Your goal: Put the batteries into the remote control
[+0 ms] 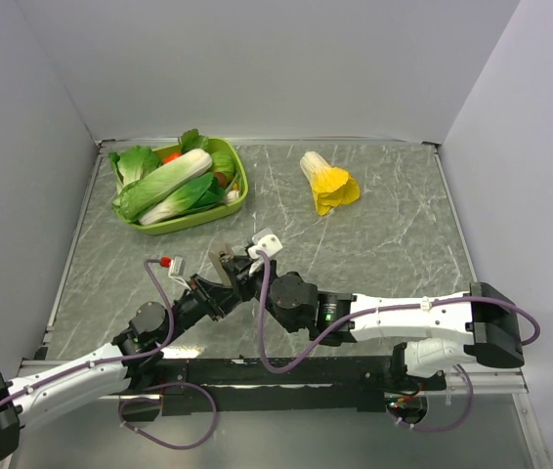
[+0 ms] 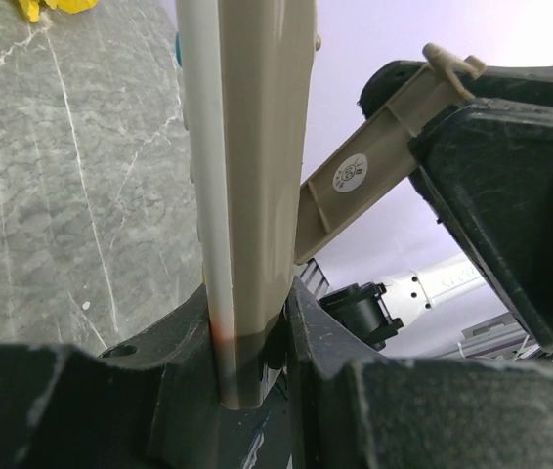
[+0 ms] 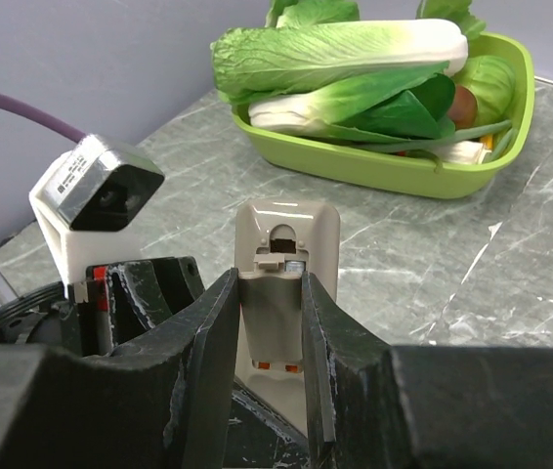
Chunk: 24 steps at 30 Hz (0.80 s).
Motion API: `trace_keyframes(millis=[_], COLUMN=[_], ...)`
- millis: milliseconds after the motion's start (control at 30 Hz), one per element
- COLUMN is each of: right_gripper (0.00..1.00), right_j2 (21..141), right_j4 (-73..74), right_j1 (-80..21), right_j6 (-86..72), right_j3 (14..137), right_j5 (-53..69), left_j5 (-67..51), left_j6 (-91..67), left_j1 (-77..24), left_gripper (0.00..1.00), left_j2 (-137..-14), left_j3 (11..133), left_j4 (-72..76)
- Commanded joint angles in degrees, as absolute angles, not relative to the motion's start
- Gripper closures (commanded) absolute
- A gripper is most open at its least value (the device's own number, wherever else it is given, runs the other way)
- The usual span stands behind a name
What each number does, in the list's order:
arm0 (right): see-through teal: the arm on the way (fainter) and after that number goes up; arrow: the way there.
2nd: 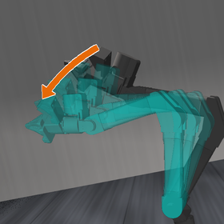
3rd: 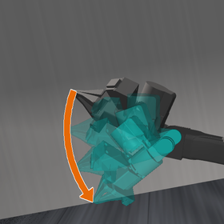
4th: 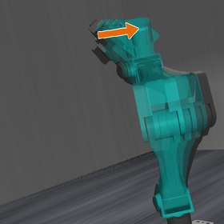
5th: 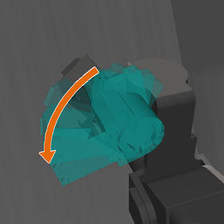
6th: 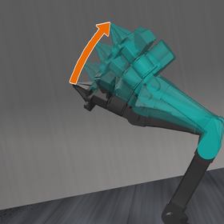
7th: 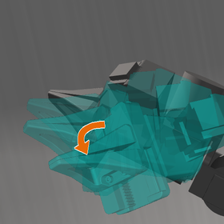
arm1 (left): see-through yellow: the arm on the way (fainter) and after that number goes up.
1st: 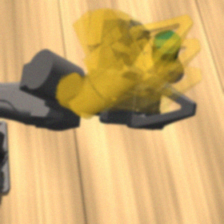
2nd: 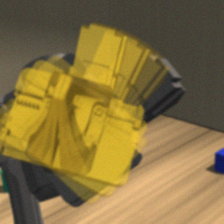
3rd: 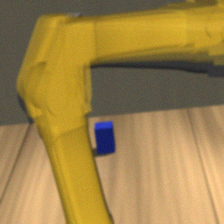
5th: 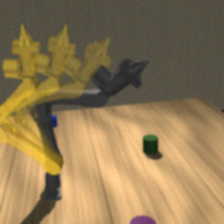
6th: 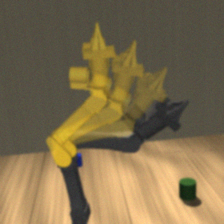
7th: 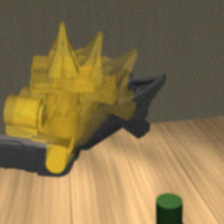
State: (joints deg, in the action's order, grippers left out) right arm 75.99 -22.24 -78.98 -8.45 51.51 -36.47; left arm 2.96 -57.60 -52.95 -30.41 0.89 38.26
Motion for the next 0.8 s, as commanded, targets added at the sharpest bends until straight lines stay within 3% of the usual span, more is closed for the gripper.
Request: trace_keyframes(millis=[0, 767], right_gripper=[0.98, 0.98], right_j2=[76.73, 78.48], right_j4=[-22.06, -21.97], right_j1=[-79.8, -81.39], right_j6=[-8.0, -5.62], right_j3=[54.67, 55.99], right_j5=[-38.58, -40.69], left_j5=[4.04, 5.01], left_j6=[-58.18, -59.06], left_j1=[-53.09, -53.09], left_gripper=[0.99, 0.99], left_j2=[-29.18, -29.01], left_j3=[-4.13, -3.43], left_j4=[40.17, 37.71])
